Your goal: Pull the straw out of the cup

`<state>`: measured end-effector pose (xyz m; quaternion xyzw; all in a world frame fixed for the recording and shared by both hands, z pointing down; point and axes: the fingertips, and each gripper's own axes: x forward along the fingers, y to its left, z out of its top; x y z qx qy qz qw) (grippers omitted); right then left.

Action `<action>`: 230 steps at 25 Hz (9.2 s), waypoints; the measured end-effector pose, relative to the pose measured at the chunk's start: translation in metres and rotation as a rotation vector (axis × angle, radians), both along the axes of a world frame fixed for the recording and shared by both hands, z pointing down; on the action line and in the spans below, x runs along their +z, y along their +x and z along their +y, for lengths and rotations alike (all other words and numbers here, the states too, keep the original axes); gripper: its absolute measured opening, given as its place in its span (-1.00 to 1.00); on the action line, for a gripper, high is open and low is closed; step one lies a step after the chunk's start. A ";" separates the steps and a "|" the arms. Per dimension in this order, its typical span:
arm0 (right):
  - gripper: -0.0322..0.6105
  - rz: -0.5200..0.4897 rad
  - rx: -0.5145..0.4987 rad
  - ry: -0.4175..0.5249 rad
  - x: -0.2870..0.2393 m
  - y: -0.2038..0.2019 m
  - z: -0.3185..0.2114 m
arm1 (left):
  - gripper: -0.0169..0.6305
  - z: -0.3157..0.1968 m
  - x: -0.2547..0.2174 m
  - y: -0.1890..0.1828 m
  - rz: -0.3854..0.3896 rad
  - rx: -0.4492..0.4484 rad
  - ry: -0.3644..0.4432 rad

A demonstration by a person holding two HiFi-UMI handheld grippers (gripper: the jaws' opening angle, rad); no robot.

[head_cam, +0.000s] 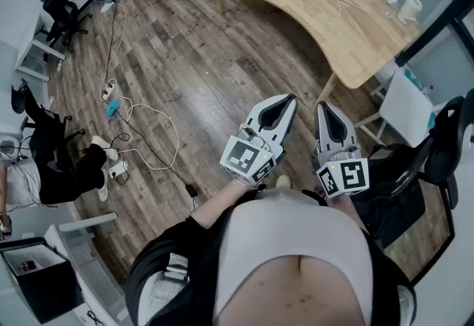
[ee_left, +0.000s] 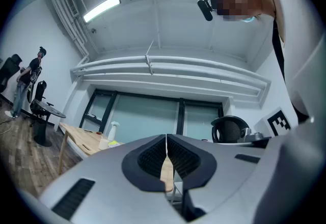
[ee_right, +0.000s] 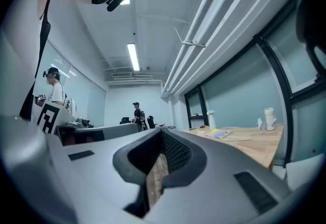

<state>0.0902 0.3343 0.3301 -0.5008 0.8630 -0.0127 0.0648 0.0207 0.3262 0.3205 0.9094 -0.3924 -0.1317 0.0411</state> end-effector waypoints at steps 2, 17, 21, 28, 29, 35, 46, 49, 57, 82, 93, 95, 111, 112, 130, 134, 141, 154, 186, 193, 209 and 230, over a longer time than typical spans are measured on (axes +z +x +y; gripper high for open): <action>-0.81 0.000 -0.002 0.000 -0.001 -0.004 0.000 | -0.91 0.000 -0.002 -0.003 0.001 0.001 0.002; -0.81 0.006 -0.008 -0.004 0.000 -0.013 0.005 | -0.91 0.005 -0.003 -0.009 0.008 0.010 -0.005; -0.81 0.001 0.002 -0.003 -0.001 -0.014 0.006 | -0.91 0.006 -0.002 -0.012 0.009 0.014 -0.007; -0.80 -0.043 0.028 0.006 -0.005 -0.018 0.003 | -0.91 0.004 -0.005 -0.023 0.017 0.013 -0.004; -0.80 -0.039 0.032 0.010 -0.006 -0.019 0.003 | -0.91 0.004 -0.006 -0.026 0.019 0.013 -0.004; -0.80 -0.043 0.050 0.007 -0.005 -0.035 0.004 | -0.91 0.005 -0.006 -0.040 0.016 0.030 -0.002; -0.80 -0.036 0.080 -0.014 0.008 -0.058 0.021 | -0.91 0.009 0.007 -0.062 0.029 0.051 -0.032; -0.80 -0.035 0.086 -0.023 0.012 -0.057 0.014 | -0.91 0.001 0.010 -0.061 0.026 0.050 -0.040; -0.80 -0.039 0.053 -0.009 0.016 -0.053 -0.048 | -0.91 -0.052 0.016 -0.057 0.018 0.024 -0.035; -0.80 -0.027 -0.051 0.011 -0.002 0.005 -0.264 | -0.91 -0.264 -0.003 0.005 0.018 -0.066 -0.010; -0.80 -0.020 -0.062 0.008 -0.001 0.002 -0.297 | -0.91 -0.294 -0.002 0.006 0.018 -0.063 -0.011; -0.80 -0.020 -0.065 0.006 0.001 0.003 -0.300 | -0.91 -0.298 0.000 0.006 0.020 -0.067 -0.013; -0.80 -0.027 -0.100 0.003 0.007 -0.001 -0.324 | -0.91 -0.320 0.010 0.003 0.024 -0.094 -0.027; -0.80 -0.025 -0.099 0.004 0.007 -0.001 -0.329 | -0.91 -0.326 0.010 0.002 0.025 -0.093 -0.026; -0.80 -0.025 -0.043 -0.005 0.006 -0.023 -0.494 | -0.91 -0.494 0.010 -0.019 0.030 -0.034 -0.033; -0.80 -0.029 -0.022 -0.010 0.003 -0.030 -0.535 | -0.91 -0.534 0.008 -0.024 0.014 -0.009 -0.032; -0.80 -0.011 -0.011 -0.007 0.002 -0.051 -0.593 | -0.91 -0.595 0.006 -0.039 0.009 0.014 -0.038; -0.80 -0.024 0.046 -0.034 0.007 -0.055 -0.642 | -0.91 -0.646 0.010 -0.046 0.006 0.060 -0.060; -0.80 -0.025 0.055 -0.151 0.057 -0.012 -0.685 | -0.32 -0.768 0.129 -0.020 -0.082 -0.017 -0.273; -0.80 -0.025 0.064 -0.179 0.071 -0.007 -0.691 | -0.32 -0.791 0.153 -0.010 -0.080 -0.018 -0.318; -0.80 -0.051 0.023 -0.244 0.097 -0.018 -0.687 | -0.33 -0.813 0.179 0.000 -0.067 0.002 -0.382; -0.80 -0.077 0.028 -0.243 0.095 -0.017 -0.691 | -0.78 -0.814 0.173 -0.006 -0.059 -0.053 -0.356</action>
